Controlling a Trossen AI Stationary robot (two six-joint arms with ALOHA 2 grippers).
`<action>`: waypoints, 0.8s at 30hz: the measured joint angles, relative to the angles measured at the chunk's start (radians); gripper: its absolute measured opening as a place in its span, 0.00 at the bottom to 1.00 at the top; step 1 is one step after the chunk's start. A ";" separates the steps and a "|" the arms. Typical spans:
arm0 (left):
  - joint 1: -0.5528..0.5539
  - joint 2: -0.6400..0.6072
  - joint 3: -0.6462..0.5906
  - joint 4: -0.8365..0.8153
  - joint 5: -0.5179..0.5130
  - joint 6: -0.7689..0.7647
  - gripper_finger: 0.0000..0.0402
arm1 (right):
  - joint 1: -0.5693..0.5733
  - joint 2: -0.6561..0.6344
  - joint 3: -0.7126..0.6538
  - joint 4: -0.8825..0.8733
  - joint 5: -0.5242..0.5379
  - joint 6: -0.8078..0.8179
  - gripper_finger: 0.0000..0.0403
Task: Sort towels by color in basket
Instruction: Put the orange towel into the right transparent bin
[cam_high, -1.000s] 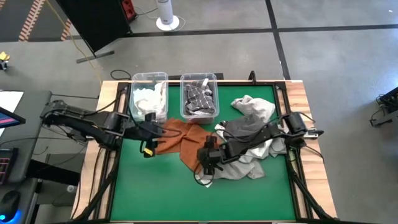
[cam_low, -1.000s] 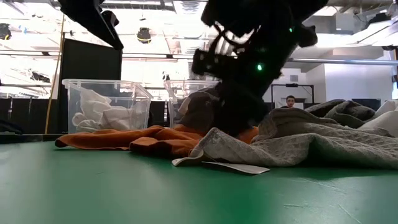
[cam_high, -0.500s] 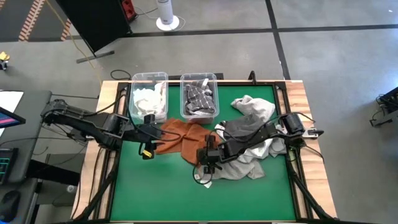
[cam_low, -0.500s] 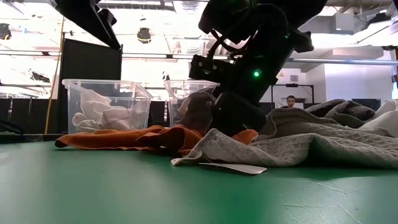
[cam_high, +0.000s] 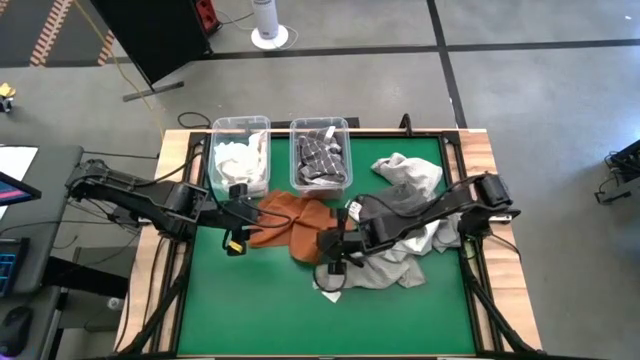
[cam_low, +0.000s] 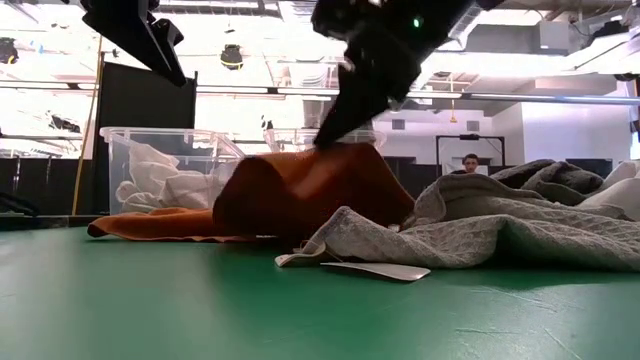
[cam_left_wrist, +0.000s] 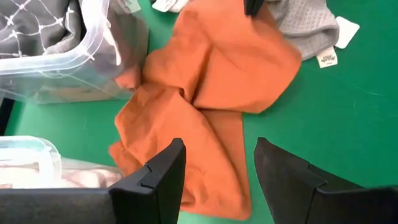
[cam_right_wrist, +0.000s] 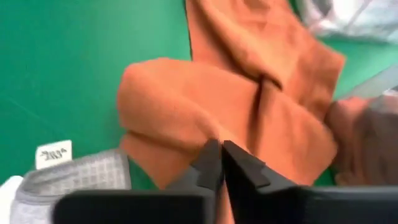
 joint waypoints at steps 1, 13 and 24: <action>0.000 0.000 0.000 0.000 0.000 -0.002 0.45 | 0.000 -0.009 0.000 0.003 0.000 -0.002 0.16; 0.000 0.000 0.000 0.002 0.000 -0.002 0.45 | -0.006 0.020 0.001 0.020 -0.001 -0.028 0.60; 0.000 0.000 0.000 0.004 0.001 -0.002 0.45 | -0.119 0.041 0.000 -0.019 -0.097 -0.033 0.76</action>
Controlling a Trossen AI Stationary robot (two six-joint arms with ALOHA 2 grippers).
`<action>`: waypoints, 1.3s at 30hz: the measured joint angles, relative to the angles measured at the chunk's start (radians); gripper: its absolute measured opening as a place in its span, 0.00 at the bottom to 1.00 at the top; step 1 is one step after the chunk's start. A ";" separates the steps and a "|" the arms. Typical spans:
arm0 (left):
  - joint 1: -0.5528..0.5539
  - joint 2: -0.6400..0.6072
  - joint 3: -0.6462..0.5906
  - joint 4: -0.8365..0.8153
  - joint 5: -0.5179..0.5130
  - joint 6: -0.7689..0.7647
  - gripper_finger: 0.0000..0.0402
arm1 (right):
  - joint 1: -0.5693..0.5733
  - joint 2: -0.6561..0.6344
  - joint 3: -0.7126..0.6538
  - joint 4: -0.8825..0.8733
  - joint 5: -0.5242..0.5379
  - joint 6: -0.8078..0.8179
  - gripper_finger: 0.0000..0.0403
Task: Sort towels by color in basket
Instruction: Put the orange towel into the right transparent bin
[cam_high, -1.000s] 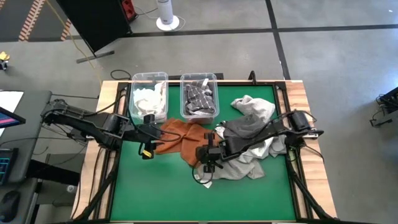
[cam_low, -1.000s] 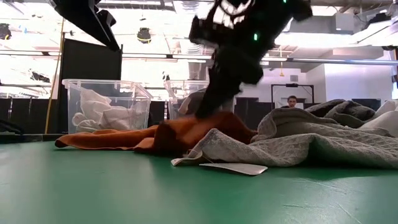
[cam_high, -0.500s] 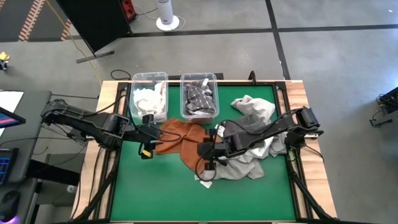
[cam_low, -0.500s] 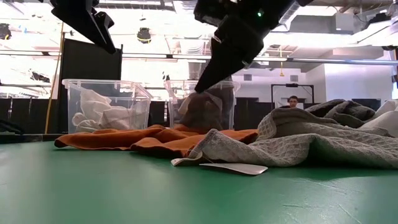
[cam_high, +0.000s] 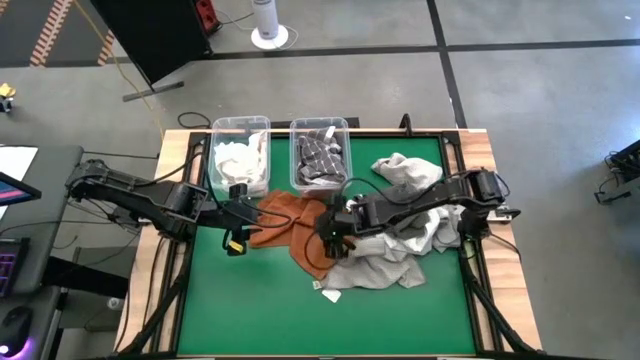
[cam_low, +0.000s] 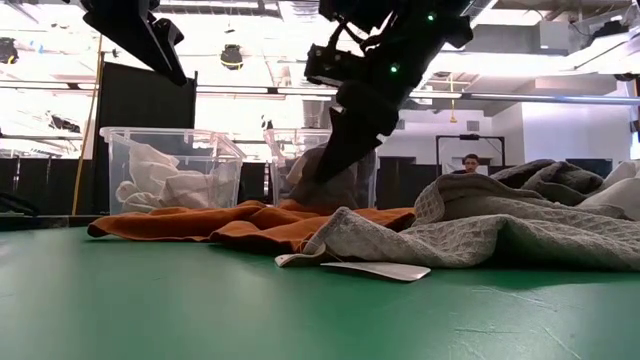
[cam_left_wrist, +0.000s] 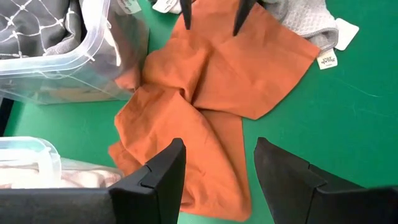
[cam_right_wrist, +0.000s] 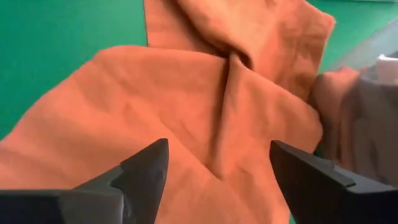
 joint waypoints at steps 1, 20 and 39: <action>0.000 0.000 0.000 0.000 0.000 0.000 0.45 | -0.001 0.000 0.000 -0.004 -0.006 -0.013 0.75; 0.000 0.000 0.001 -0.002 0.006 -0.008 0.45 | -0.034 0.145 0.001 0.020 -0.111 -0.108 0.55; 0.000 -0.003 0.001 0.001 -0.026 0.015 0.45 | -0.041 -0.118 0.067 -0.161 0.123 -0.133 0.03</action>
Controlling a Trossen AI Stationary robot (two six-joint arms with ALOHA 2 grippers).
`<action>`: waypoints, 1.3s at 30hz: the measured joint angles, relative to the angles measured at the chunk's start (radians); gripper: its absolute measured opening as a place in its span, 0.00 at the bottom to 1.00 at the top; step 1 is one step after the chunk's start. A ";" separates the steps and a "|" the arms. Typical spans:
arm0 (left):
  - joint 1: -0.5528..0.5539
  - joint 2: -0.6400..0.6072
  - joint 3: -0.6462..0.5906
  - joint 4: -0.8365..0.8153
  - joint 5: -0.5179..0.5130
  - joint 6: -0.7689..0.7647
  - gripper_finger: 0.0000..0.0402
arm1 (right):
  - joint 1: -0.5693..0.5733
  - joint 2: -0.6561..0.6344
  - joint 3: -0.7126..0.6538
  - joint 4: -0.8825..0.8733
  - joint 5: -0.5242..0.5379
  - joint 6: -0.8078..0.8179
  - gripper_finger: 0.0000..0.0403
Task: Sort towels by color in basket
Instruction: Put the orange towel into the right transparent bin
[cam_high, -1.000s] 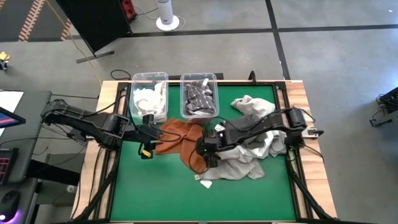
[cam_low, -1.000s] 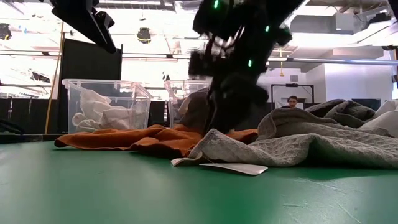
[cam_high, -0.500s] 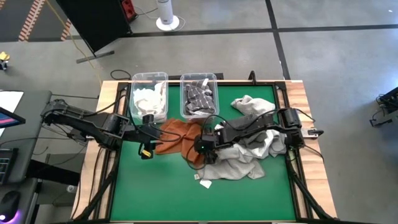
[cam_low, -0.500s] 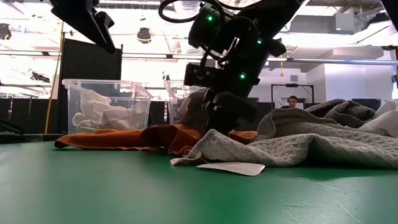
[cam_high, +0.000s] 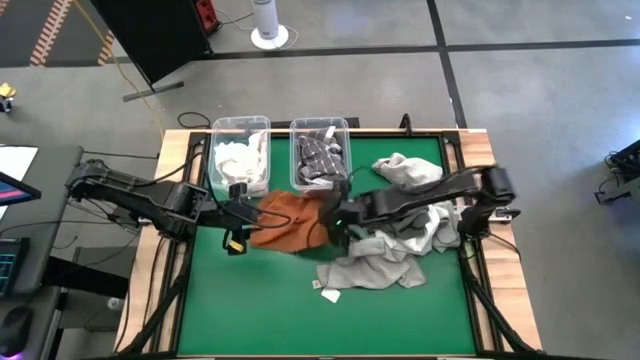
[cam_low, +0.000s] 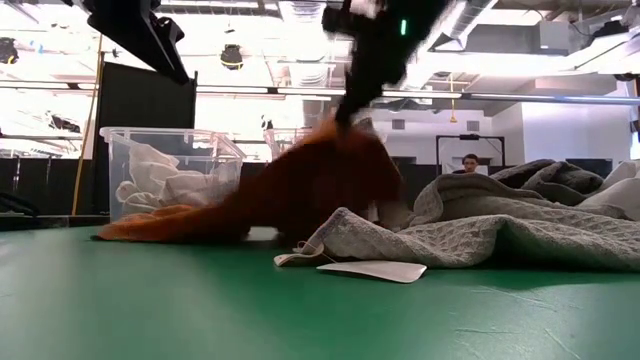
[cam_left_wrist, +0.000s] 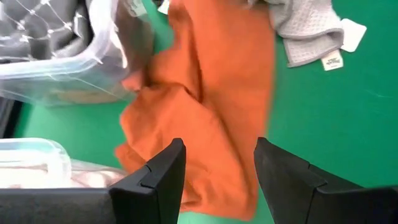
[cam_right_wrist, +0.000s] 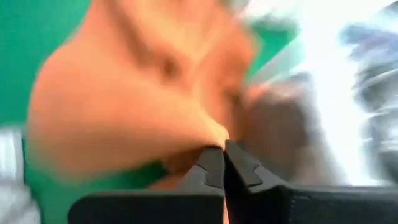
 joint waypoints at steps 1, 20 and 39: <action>0.000 -0.003 0.000 0.001 -0.008 0.012 0.45 | -0.009 -0.040 0.003 0.016 0.006 -0.003 0.03; 0.064 -0.100 0.000 0.347 -0.013 0.299 0.45 | -0.384 -0.419 0.016 0.925 -0.158 -0.189 0.04; 0.320 -0.158 -0.186 0.663 -0.037 0.488 0.45 | -0.499 -0.112 0.192 0.722 -0.474 -0.052 0.05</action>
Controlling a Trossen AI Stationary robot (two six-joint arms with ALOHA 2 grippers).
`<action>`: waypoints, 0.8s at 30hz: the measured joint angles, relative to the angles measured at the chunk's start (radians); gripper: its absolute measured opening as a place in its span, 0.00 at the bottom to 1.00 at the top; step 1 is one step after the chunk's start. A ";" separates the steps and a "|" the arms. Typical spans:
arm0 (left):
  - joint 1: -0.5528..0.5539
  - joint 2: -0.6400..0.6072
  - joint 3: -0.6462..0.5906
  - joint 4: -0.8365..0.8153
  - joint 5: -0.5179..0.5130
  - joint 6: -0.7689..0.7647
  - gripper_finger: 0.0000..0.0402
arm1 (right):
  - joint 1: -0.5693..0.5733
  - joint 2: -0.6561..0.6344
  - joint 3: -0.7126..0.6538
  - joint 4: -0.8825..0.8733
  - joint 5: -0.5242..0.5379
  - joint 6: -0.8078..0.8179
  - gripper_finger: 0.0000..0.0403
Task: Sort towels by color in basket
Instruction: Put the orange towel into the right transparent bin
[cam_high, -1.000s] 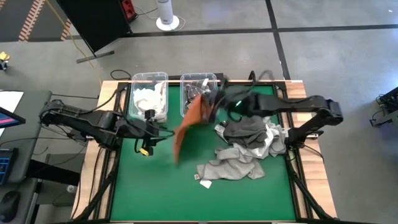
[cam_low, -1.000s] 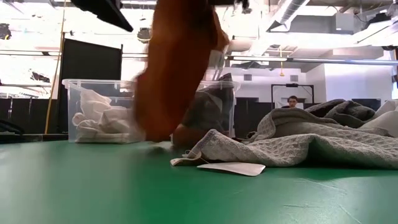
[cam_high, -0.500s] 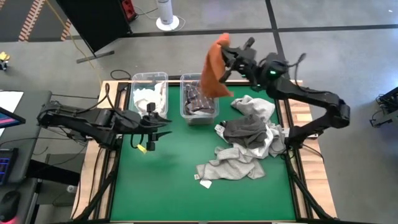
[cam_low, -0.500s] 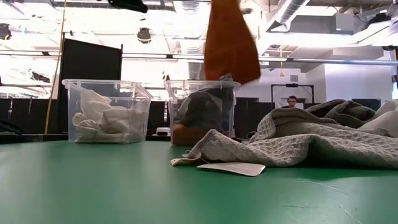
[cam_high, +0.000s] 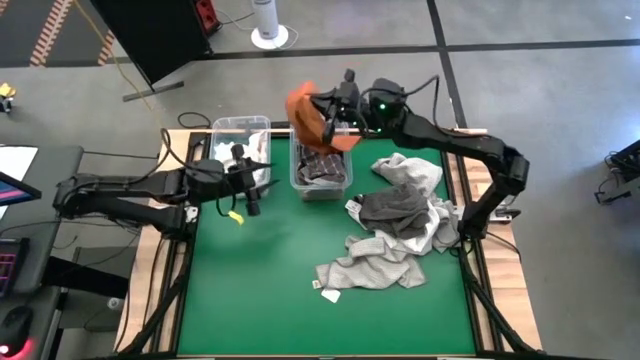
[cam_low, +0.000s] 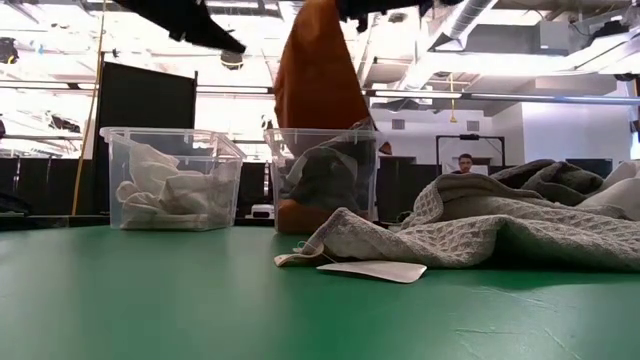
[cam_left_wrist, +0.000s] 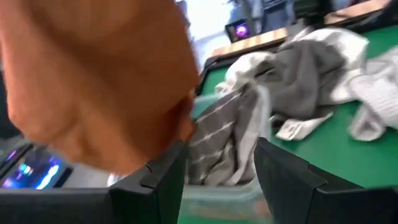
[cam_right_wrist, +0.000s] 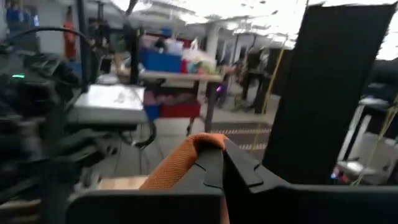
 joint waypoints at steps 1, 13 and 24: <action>0.011 -0.013 -0.016 -0.005 0.000 -0.008 0.45 | 0.002 -0.006 0.008 -0.040 -0.004 0.000 0.05; 0.062 -0.160 -0.096 -0.037 -0.008 -0.093 0.45 | -0.057 0.084 0.021 -0.651 0.057 0.143 0.05; 0.059 -0.186 -0.097 -0.045 0.035 -0.140 0.45 | 0.008 0.367 0.110 -0.763 0.042 0.142 0.06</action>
